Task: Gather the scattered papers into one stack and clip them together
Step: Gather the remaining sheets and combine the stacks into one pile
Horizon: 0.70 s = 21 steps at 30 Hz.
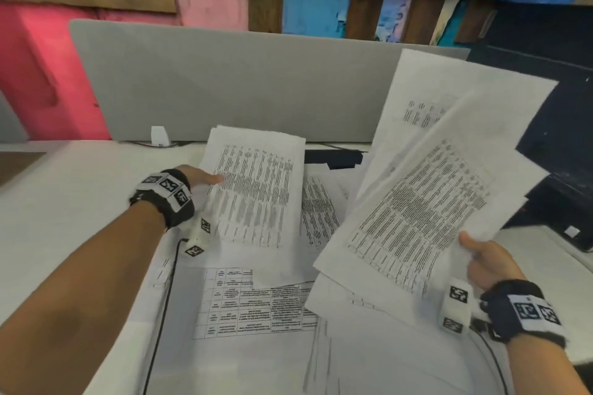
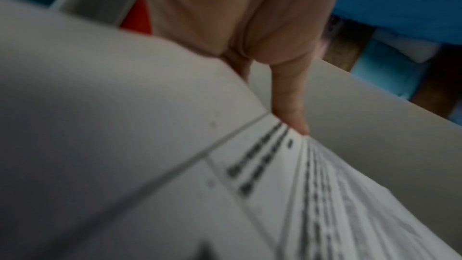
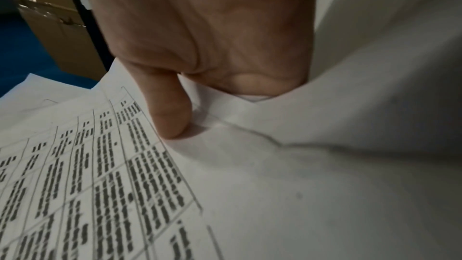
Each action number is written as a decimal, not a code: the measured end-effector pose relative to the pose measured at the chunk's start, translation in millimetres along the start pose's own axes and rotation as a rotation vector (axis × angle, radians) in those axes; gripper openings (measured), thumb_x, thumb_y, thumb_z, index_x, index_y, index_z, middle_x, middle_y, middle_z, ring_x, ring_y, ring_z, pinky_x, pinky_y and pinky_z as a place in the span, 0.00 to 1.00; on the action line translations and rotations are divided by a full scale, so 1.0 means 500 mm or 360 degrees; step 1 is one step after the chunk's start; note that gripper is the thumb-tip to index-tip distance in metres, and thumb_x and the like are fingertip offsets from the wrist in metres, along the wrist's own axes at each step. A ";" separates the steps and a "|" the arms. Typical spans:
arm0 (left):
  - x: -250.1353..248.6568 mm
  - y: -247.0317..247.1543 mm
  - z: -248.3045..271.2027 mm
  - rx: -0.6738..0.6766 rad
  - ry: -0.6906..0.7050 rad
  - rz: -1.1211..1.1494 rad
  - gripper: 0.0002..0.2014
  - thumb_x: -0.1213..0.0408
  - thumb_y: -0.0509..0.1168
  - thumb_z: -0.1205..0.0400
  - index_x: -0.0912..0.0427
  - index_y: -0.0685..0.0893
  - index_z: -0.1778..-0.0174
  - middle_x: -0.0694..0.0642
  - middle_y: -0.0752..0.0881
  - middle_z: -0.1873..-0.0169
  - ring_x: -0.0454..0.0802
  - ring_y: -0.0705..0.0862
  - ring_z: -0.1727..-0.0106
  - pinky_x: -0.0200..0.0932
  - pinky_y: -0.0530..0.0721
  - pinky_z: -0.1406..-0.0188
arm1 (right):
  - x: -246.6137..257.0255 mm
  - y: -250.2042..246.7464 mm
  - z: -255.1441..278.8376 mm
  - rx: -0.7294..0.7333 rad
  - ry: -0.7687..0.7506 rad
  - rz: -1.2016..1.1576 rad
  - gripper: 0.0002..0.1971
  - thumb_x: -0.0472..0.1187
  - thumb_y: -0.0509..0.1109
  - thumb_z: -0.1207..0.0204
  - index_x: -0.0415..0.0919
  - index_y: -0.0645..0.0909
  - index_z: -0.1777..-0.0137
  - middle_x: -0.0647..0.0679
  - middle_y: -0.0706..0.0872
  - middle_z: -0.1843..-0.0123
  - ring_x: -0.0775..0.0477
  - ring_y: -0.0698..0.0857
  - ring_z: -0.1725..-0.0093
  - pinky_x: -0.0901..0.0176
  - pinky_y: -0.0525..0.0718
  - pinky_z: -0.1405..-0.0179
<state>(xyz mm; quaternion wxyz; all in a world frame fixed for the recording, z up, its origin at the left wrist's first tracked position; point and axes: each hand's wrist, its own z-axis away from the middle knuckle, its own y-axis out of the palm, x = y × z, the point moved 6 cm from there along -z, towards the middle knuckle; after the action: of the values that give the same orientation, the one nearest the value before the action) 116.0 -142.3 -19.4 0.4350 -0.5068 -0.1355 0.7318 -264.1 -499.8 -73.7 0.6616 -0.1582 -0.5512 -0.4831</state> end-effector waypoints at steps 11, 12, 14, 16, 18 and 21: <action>-0.087 0.202 0.078 0.0032 0.0136 -0.0052 0.16 0.66 0.63 0.18 0.68 0.75 0.35 0.67 0.78 0.36 0.56 0.78 0.39 0.41 0.74 0.35 | -0.022 0.078 0.007 0.0118 0.0019 0.0230 0.11 0.31 0.55 0.19 0.38 0.79 0.49 0.48 0.93 0.65 0.50 0.91 0.65 0.59 0.89 0.71; -0.085 0.211 0.082 0.0035 0.0130 0.0021 0.18 0.69 0.64 0.19 0.69 0.75 0.35 0.67 0.79 0.37 0.57 0.79 0.41 0.41 0.76 0.40 | -0.025 0.089 0.011 0.0121 0.0008 0.0271 0.11 0.31 0.55 0.19 0.38 0.79 0.45 0.47 0.93 0.62 0.49 0.91 0.62 0.57 0.90 0.65; -0.079 0.225 0.082 0.0044 0.0131 0.0126 0.28 0.72 0.68 0.23 0.71 0.68 0.28 0.65 0.76 0.30 0.60 0.77 0.32 0.39 0.74 0.36 | -0.029 0.110 0.013 0.0092 -0.0025 0.0365 0.14 0.33 0.58 0.20 0.35 0.76 0.37 0.44 0.90 0.53 0.43 0.88 0.50 0.50 0.86 0.47; -0.078 0.239 0.086 0.0172 0.0161 0.0178 0.36 0.72 0.71 0.26 0.70 0.62 0.23 0.62 0.71 0.26 0.62 0.72 0.26 0.48 0.70 0.25 | -0.033 0.134 0.009 0.0082 -0.0022 0.0440 0.25 0.40 0.69 0.26 0.33 0.72 0.31 0.40 0.85 0.41 0.38 0.80 0.38 0.39 0.74 0.31; -0.082 0.248 0.091 0.0380 0.0247 0.0366 0.30 0.74 0.69 0.26 0.69 0.69 0.27 0.64 0.75 0.29 0.63 0.75 0.28 0.57 0.71 0.25 | -0.037 0.158 0.004 0.0080 -0.0011 0.0536 0.29 0.41 0.72 0.29 0.31 0.71 0.29 0.38 0.80 0.32 0.36 0.75 0.31 0.39 0.65 0.25; -0.078 0.247 0.135 0.0711 0.0301 0.0887 0.18 0.69 0.59 0.17 0.70 0.74 0.31 0.68 0.81 0.36 0.63 0.81 0.38 0.58 0.76 0.33 | -0.031 0.185 -0.007 -0.0055 -0.0055 0.0694 0.21 0.34 0.62 0.21 0.29 0.70 0.29 0.41 0.79 0.33 0.40 0.76 0.36 0.48 0.68 0.31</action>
<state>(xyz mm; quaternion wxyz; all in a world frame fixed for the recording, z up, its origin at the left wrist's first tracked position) 0.7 -228.4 -43.5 0.3296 -0.4821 0.2117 0.7837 -185.4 -450.3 -58.7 0.7380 -0.2932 -0.5069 -0.3353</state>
